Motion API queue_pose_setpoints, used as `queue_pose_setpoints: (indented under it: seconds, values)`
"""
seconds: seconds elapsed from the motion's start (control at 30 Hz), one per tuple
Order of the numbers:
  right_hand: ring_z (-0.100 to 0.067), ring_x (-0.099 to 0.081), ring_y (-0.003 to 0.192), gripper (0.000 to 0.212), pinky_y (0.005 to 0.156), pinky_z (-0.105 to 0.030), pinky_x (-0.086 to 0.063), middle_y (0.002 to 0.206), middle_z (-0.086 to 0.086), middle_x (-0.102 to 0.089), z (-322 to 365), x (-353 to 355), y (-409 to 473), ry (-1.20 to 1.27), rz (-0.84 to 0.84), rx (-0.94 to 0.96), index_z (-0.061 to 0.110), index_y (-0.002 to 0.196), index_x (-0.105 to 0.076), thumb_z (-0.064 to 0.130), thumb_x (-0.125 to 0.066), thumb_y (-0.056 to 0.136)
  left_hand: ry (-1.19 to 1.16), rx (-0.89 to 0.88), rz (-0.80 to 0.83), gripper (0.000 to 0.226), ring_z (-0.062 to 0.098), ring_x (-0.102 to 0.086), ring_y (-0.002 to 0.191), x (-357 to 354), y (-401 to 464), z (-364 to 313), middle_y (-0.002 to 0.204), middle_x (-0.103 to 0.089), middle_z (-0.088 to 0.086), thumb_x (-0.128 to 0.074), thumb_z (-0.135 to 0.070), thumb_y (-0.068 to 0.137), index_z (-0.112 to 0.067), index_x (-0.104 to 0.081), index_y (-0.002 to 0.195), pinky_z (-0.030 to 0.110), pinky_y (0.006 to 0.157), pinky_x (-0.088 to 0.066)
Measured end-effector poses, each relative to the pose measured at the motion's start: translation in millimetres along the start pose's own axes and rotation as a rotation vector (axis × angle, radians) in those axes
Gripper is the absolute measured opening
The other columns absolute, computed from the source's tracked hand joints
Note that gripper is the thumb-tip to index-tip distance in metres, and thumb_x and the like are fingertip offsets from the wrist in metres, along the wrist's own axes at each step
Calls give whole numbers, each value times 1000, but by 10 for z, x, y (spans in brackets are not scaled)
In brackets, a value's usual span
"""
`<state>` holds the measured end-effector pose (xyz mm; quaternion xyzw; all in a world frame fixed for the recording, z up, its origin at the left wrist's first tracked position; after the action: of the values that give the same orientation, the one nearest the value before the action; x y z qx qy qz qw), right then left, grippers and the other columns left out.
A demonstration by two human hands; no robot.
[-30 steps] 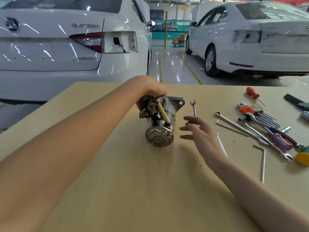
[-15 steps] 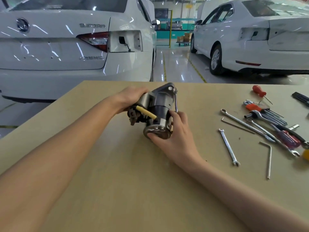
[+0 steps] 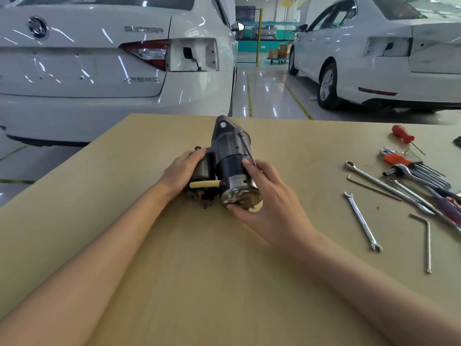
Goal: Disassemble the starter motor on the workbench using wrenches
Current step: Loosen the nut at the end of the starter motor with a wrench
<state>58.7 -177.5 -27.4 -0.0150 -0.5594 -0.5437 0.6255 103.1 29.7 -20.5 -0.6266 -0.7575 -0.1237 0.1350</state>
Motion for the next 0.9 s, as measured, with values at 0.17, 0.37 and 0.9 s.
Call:
queue_pose_setpoints:
  seconds: [0.17, 0.37, 0.9]
  values:
    - [-2, -60, 101, 54, 81, -11, -48, 125, 14, -46, -180, 227, 3, 339, -37, -107, 15, 134, -52, 25, -70, 85, 193, -69, -35, 58, 22, -36, 139, 6, 13, 55, 145, -47, 4, -42, -58, 94, -18, -47, 137, 38, 119, -19]
    - [-22, -64, 56, 45, 40, -30, -45, 105, 3, -68, -346, 746, -31, 629, 51, -120, 32, 123, -55, -2, -49, 95, 361, -700, -30, 61, 1, -42, 129, 15, -547, -177, 139, -49, -8, -60, -52, 81, -24, -50, 134, 14, 107, -29]
    - [-12, -66, 59, 19, 53, -24, -54, 69, -5, -68, -399, 507, -76, 1519, 77, -688, 18, 72, -75, 29, -62, 80, 379, -630, 2, 73, 6, -38, 136, -189, -776, -188, 146, -44, -5, -81, -46, 65, -25, -58, 131, 50, 115, -28]
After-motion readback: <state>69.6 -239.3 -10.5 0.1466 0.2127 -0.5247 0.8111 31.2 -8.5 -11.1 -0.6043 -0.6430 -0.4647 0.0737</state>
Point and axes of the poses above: each hand's wrist, its own y-axis towards the middle knuckle, its own x-axis out of the back of the hand, z = x × y, the point moved 1 cm from there along y, towards the middle knuckle
